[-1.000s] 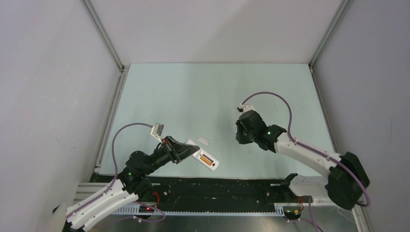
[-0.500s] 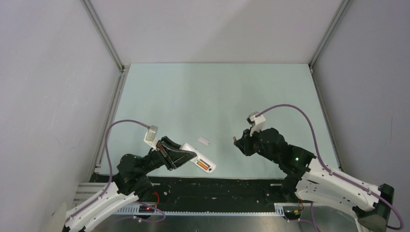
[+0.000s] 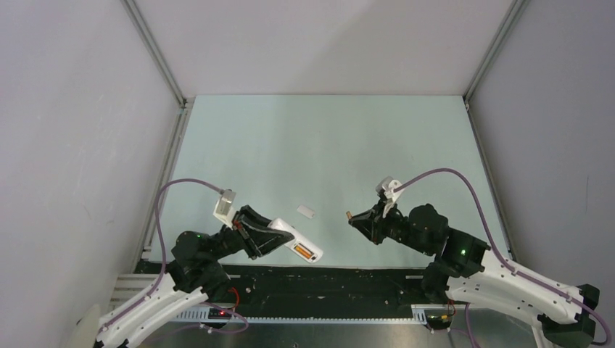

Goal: Load the batteries into the remote control
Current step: Adjust the battery at the center of the board.

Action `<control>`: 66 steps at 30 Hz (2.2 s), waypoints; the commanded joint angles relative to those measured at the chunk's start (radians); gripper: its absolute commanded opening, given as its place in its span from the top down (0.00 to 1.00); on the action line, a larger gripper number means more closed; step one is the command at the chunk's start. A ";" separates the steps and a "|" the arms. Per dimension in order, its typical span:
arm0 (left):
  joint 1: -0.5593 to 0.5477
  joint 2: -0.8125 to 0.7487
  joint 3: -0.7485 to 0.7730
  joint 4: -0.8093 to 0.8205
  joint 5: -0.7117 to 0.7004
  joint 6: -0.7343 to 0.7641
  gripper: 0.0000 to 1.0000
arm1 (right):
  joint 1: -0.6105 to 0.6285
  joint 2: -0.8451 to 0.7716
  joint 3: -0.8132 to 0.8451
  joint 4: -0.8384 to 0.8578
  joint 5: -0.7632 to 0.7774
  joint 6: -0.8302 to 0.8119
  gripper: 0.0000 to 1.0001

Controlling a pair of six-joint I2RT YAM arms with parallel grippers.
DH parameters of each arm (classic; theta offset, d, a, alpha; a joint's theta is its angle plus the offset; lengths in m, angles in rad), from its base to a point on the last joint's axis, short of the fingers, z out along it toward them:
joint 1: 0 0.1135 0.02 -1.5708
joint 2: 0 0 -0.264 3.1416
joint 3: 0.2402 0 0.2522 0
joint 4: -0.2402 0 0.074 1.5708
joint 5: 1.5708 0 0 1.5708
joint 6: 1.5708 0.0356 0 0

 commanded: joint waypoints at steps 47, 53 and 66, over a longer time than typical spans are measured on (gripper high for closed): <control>-0.002 0.066 0.038 0.036 -0.049 -0.013 1.00 | 0.076 -0.171 -0.016 0.205 -0.238 -0.136 1.00; -0.002 0.069 0.034 0.034 -0.058 -0.027 1.00 | 0.059 0.037 0.022 -0.059 0.329 0.347 1.00; -0.002 0.054 0.038 0.015 -0.070 -0.055 1.00 | -0.018 0.333 0.051 -0.518 0.490 1.286 1.00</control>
